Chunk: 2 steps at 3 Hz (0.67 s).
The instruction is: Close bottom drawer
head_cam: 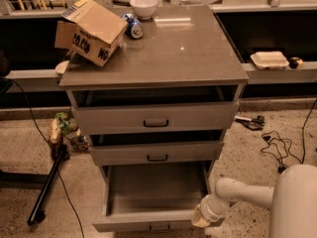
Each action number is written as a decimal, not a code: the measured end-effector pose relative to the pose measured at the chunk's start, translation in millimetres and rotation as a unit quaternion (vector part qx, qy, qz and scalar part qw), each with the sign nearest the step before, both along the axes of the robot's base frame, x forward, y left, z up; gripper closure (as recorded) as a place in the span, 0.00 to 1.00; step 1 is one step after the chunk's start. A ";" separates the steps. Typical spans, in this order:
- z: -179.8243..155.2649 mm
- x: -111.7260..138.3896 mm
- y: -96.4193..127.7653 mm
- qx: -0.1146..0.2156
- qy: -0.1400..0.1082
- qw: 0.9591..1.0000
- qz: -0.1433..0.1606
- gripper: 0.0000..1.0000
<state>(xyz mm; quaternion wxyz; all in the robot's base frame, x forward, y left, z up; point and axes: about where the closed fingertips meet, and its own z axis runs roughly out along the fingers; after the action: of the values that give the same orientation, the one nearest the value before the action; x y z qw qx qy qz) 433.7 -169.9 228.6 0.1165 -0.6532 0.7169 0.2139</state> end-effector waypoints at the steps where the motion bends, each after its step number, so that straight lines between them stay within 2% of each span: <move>1: -16.7 -18.9 1.5 -0.021 0.010 1.000 0.011 1.00; 2: -32.9 -41.0 3.3 -0.031 0.021 0.999 0.025 1.00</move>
Offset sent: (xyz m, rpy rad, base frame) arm -0.0638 0.0032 -0.0498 -0.0860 0.0619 0.0802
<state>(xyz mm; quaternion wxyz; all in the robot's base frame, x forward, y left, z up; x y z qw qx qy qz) 392.7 -166.6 195.6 0.0761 -0.6693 0.7091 0.2084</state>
